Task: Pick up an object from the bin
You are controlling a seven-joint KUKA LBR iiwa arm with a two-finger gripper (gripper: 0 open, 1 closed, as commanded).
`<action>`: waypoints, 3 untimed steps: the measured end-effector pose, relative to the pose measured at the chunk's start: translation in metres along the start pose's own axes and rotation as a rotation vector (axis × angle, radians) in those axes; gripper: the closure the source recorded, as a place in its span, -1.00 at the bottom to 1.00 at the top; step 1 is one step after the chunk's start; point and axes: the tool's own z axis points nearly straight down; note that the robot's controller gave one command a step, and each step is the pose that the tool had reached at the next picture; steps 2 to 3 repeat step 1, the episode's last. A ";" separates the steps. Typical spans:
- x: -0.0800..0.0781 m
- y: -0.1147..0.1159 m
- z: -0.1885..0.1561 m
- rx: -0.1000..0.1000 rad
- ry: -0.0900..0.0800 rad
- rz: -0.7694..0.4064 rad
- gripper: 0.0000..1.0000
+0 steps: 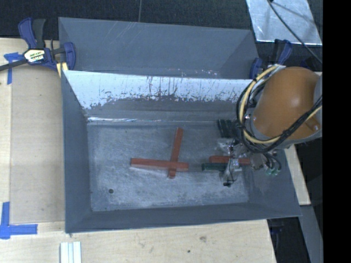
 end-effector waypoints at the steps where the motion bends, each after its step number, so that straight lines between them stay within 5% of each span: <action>1: -0.005 -0.002 -0.070 0.000 -0.001 0.002 1.00; 3: -0.005 -0.002 -0.070 0.000 -0.001 0.002 1.00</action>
Offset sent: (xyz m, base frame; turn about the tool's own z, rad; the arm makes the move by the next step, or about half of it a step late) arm 0.0017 -0.0013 0.0658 0.0011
